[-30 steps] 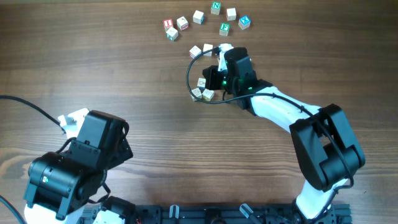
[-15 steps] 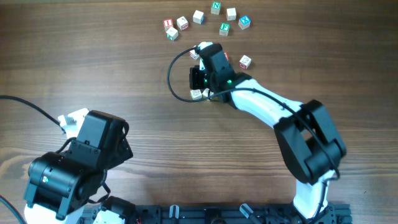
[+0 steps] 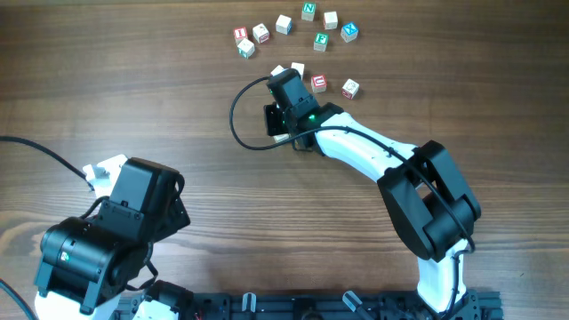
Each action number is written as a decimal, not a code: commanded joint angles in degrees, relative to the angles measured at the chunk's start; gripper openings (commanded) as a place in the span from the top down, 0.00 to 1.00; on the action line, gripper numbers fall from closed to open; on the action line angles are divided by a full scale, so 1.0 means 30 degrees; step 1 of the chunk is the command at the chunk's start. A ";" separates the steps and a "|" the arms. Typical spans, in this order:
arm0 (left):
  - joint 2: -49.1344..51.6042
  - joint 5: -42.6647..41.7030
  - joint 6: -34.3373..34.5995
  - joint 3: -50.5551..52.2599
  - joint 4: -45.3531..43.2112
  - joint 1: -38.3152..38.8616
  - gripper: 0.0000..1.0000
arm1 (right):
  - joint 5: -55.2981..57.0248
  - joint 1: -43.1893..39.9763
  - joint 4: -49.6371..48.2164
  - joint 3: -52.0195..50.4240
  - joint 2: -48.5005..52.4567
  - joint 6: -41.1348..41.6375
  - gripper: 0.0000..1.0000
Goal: Form a circle
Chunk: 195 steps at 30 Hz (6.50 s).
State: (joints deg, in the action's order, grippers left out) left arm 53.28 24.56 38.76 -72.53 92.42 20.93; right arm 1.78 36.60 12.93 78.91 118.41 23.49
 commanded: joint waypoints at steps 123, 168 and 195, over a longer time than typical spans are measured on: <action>-0.0044 -0.0022 0.0313 0.0073 -0.0007 -0.0109 0.00 | 0.3577 -0.2244 0.2645 -0.1807 -0.2390 0.3067 0.95; -0.0044 -0.0022 0.0313 0.0073 -0.0007 -0.0109 0.00 | -0.2645 -0.2390 0.1486 -0.2382 -0.1457 -0.0816 0.95; -0.0044 -0.0022 0.0313 0.0073 0.0000 -0.0109 0.00 | -0.1960 -0.1727 0.1719 -0.2375 -0.2776 -0.0721 0.96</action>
State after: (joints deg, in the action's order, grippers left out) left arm 53.28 24.56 38.76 -72.53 92.42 20.93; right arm -8.56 31.07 17.50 72.23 111.83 18.15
